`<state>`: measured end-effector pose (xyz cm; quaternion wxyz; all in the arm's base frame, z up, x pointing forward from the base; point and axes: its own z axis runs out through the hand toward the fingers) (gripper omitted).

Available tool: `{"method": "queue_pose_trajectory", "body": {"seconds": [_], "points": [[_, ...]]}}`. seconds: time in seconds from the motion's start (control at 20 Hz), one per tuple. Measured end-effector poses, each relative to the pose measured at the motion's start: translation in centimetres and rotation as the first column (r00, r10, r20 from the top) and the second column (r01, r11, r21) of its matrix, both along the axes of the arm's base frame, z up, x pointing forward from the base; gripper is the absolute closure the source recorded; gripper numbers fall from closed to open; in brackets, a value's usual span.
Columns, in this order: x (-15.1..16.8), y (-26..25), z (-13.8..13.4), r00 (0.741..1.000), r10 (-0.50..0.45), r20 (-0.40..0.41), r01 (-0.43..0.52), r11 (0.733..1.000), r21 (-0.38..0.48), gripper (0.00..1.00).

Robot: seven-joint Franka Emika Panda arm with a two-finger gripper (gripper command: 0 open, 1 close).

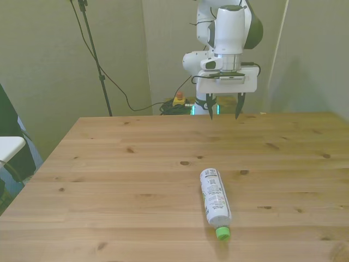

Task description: Stand the water bottle

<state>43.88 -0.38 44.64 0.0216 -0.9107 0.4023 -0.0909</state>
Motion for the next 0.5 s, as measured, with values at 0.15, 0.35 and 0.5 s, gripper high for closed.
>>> {"method": "queue_pose_trajectory", "body": {"seconds": [0.15,0.35,0.5], "points": [[3.4,-0.6,1.7,1.000,-0.014,0.021,0.015,1.000,-0.020,0.00],[9.0,-2.2,2.9,0.998,-0.046,0.046,0.048,0.998,-0.048,0.00],[13.6,-3.8,3.2,0.994,-0.079,0.070,0.083,0.994,-0.064,0.00]]}}
